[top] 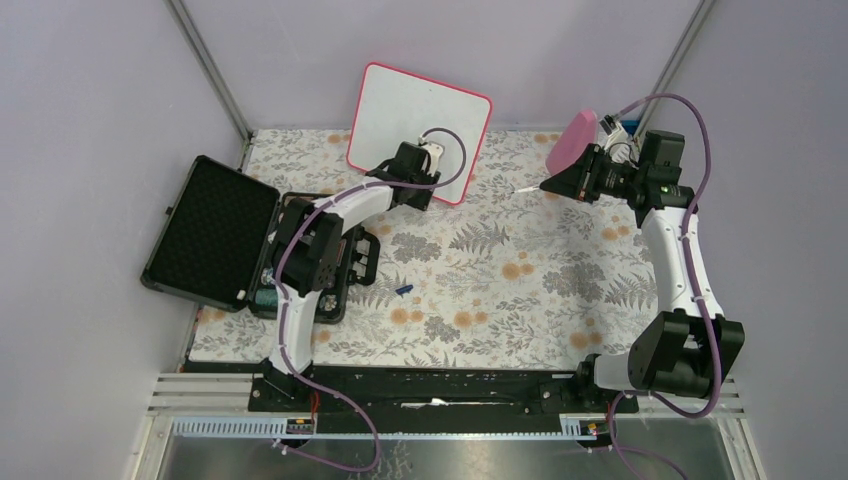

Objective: Write a sentence on the whiteboard
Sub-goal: Move the whiteboard to the center of the board.

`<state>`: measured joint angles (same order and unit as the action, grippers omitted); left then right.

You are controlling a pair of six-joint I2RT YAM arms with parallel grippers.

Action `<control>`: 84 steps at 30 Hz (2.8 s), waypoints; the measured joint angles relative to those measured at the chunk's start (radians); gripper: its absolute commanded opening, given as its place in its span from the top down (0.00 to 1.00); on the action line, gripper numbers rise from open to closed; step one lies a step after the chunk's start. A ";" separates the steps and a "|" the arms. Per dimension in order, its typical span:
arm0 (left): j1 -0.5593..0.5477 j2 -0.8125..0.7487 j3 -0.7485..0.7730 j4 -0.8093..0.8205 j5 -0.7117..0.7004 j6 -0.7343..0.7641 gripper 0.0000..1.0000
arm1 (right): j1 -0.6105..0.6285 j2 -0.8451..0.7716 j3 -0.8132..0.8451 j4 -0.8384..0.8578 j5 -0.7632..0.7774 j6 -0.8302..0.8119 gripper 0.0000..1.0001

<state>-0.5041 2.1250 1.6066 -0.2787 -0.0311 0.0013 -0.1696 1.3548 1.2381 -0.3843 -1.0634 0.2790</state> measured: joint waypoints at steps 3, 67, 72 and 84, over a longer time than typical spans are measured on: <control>0.004 0.027 0.018 -0.001 0.000 0.000 0.59 | -0.002 0.000 -0.001 0.000 -0.002 -0.003 1.00; -0.282 -0.085 -0.050 -0.018 -0.072 -0.321 0.40 | -0.136 -0.021 -0.002 0.000 -0.083 -0.010 1.00; -0.179 -0.226 -0.109 -0.006 -0.040 -0.286 0.45 | -0.137 -0.024 -0.002 0.000 -0.082 -0.011 1.00; 0.039 -0.187 -0.209 0.011 -0.017 -0.191 0.55 | -0.137 -0.029 -0.002 0.000 -0.083 -0.011 1.00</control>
<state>-0.4652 1.9381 1.3979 -0.2676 -0.0479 -0.1898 -0.3061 1.3262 1.2366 -0.3843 -1.1461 0.2680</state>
